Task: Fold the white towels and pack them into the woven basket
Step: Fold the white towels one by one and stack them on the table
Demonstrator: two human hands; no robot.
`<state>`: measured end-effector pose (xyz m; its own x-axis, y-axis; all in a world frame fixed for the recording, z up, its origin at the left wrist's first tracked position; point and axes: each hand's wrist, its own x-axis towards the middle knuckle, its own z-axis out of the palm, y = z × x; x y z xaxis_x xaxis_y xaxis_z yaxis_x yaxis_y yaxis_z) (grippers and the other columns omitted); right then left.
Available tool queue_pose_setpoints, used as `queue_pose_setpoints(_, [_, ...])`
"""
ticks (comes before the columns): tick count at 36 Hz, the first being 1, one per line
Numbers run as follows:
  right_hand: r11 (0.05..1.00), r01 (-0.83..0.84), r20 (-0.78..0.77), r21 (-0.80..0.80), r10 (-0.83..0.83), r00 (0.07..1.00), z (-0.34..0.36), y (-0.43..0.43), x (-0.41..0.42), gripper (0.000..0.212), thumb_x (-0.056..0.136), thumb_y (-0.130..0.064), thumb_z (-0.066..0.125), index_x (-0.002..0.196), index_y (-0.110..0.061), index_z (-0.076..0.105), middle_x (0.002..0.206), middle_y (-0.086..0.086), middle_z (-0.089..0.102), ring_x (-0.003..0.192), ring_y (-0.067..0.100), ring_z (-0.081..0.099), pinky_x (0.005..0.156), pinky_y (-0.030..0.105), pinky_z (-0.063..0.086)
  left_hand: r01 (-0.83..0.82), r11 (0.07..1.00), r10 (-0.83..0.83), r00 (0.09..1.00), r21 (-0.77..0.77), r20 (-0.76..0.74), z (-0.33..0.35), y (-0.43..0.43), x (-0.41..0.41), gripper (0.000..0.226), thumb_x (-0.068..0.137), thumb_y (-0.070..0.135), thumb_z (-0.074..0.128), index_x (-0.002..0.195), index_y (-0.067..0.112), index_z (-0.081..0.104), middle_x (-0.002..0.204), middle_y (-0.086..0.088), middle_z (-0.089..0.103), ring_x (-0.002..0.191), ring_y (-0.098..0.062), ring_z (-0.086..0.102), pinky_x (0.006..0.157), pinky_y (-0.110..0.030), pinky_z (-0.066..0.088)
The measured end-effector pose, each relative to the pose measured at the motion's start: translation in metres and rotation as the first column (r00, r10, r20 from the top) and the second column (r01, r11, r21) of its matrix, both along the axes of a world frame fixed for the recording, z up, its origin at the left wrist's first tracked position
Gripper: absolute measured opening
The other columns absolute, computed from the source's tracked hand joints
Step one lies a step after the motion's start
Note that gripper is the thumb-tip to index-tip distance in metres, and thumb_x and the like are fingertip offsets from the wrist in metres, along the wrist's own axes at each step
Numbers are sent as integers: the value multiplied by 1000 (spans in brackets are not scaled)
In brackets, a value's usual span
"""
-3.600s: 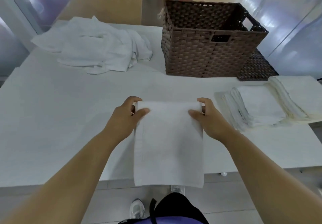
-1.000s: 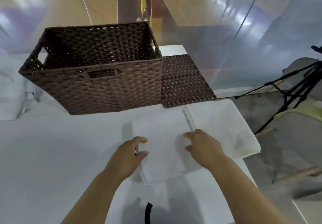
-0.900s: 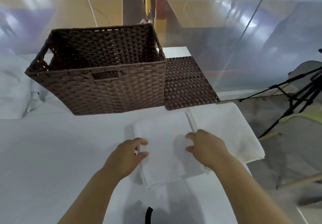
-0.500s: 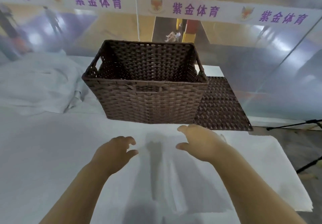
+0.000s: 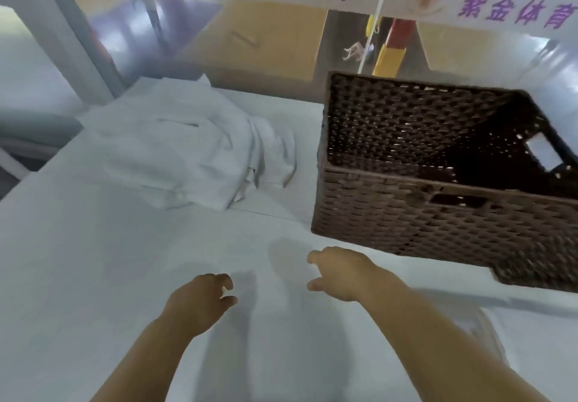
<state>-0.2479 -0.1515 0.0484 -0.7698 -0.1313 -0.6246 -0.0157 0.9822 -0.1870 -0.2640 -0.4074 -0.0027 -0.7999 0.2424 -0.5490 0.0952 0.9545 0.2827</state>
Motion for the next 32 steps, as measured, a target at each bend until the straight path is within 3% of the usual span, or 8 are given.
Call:
queue_pose_setpoints(6, [999,32,-6,6,-32,999,-27,-66,-67,48,93,-46,50,132,-19,44,123,5,52,105,24,54,73,32,41,-10,1000,10,1000,-11,-25,-8,-75,-63,28,91,48,50,116,34,54,111,13,55,102,-7,55,86,-24,45])
queue_pose_setpoints(11, [997,70,-57,-11,-71,996,-38,-103,-123,46,95,-45,48,133,-19,45,131,5,51,114,25,52,87,35,43,2,1000,-5,994,-27,-106,-11,-114,-128,36,93,45,48,128,34,48,123,11,50,110,-10,53,88,-26,46])
queue_pose_setpoints(15, [994,110,-191,-21,-112,975,-42,-119,-169,49,96,-42,46,138,-19,38,135,3,45,121,25,46,96,37,42,39,998,-49,969,-46,-241,-15,-124,-182,51,93,44,48,140,29,36,141,5,36,127,-20,37,99,-32,42])
queue_pose_setpoints(19, [987,138,-345,-82,-158,925,-48,-121,-212,61,95,-36,48,146,-17,20,148,3,28,132,24,31,105,37,34,102,994,-103,911,-26,-399,-19,-117,-225,62,93,43,48,148,28,22,153,5,18,139,-21,16,108,-30,32])
queue_pose_setpoints(23, [985,157,-348,-67,-171,922,-56,-115,-251,80,97,-38,47,151,-18,-9,159,-1,-7,146,21,-1,117,39,17,211,977,-196,911,2,-364,-36,-101,-249,66,96,42,43,151,28,8,158,7,5,145,-19,3,116,-31,18])
queue_pose_setpoints(26, [977,200,-271,-68,-211,939,-64,-104,-272,88,95,-42,49,149,-23,-18,158,-6,-16,147,19,-1,117,43,18,259,964,-220,904,62,-366,-47,-93,-248,61,93,37,54,147,25,30,152,2,32,139,-18,31,110,-30,31])
queue_pose_setpoints(28, [951,275,-193,-144,-299,934,-70,-97,-279,94,91,-45,54,148,-28,-20,158,-11,-13,145,19,16,113,41,28,254,961,-179,873,109,-453,-54,-93,-245,46,81,25,72,125,18,60,124,-3,62,113,-22,59,90,-30,50])
queue_pose_setpoints(32, [908,360,-79,-213,-383,920,-87,-88,-272,97,87,-61,48,139,-42,-32,159,-5,10,131,22,41,105,40,39,184,958,-47,858,221,-511,-66,-99,-242,22,77,8,69,99,13,73,97,-1,71,88,-22,68,73,-31,55])
